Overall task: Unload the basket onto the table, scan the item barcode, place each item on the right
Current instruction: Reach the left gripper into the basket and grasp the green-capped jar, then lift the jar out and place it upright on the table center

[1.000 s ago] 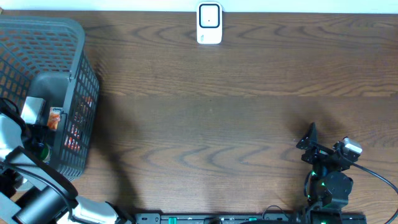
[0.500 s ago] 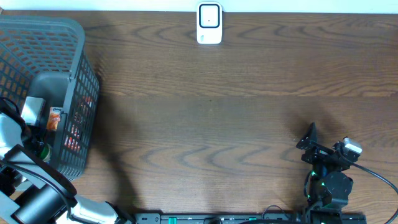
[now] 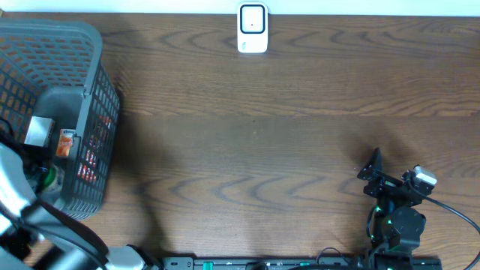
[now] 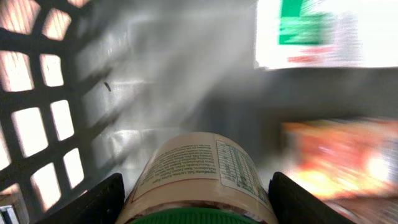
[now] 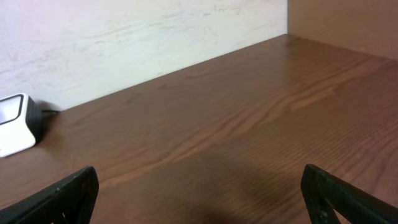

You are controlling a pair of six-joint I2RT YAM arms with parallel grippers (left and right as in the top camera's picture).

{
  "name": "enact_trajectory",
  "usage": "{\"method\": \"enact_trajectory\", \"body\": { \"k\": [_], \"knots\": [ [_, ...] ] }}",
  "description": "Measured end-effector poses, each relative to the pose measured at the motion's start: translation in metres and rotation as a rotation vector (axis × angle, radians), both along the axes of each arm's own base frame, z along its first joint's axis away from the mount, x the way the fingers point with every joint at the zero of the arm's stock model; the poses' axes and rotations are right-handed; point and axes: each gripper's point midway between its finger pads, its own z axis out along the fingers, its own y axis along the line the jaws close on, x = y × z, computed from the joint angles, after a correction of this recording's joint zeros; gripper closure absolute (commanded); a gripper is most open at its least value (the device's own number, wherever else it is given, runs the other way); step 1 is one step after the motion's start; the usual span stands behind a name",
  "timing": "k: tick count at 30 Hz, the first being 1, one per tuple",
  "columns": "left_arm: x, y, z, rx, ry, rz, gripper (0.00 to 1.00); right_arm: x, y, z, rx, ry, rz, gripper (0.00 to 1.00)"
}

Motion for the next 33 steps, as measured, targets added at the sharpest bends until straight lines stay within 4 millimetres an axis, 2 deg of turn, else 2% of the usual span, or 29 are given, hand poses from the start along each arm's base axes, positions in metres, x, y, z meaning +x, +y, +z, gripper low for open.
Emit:
{"method": "enact_trajectory", "body": {
  "k": [4, 6, 11, 12, 13, 15, 19, 22, 24, 25, 29, 33],
  "knots": [
    [0.013, -0.005, 0.057, 0.080, -0.173, -0.026, 0.42, 0.000, 0.000, 0.000, 0.000, 0.000, 0.000, 0.01],
    [0.019, -0.012, 0.094, 0.128, -0.289, -0.051, 0.42, 0.000, 0.000, 0.000, 0.000, 0.000, 0.000, 0.01],
    [0.027, -0.037, 0.167, 0.219, -0.542, -0.131, 0.41, 0.000, 0.000, 0.000, 0.000, 0.000, 0.000, 0.01],
    [0.028, -0.044, 0.180, 0.231, -0.592, -0.150, 0.41, 0.000, 0.000, 0.000, 0.000, 0.000, 0.000, 0.01],
    [0.029, -0.058, 0.204, 0.249, -0.689, -0.183, 0.40, 0.000, 0.000, 0.000, 0.000, 0.000, 0.000, 0.01],
    [0.030, -0.077, 0.235, 0.265, -0.812, -0.230, 0.39, 0.000, 0.000, 0.000, 0.000, 0.000, 0.000, 0.01],
    [0.029, -0.123, 0.284, 0.236, -1.029, -0.348, 0.39, 0.000, 0.000, 0.000, 0.000, 0.000, 0.000, 0.01],
    [0.034, -0.161, 0.297, 0.139, -1.115, -0.460, 0.39, 0.000, 0.000, 0.000, 0.000, 0.000, 0.000, 0.01],
    [0.041, -0.198, 0.299, 0.026, -1.145, -0.579, 0.39, 0.000, 0.000, 0.000, 0.000, 0.000, 0.000, 0.01],
    [0.044, -0.209, 0.297, -0.010, -1.144, -0.612, 0.39, 0.000, 0.000, 0.000, 0.000, 0.000, 0.000, 0.01],
    [0.057, -0.265, 0.280, -0.154, -1.084, -0.769, 0.39, 0.000, 0.000, 0.000, 0.000, 0.000, 0.000, 0.01],
    [0.065, -0.305, 0.254, -0.205, -0.968, -0.861, 0.39, 0.000, 0.000, 0.000, 0.000, 0.000, 0.000, 0.01]
  ]
}}
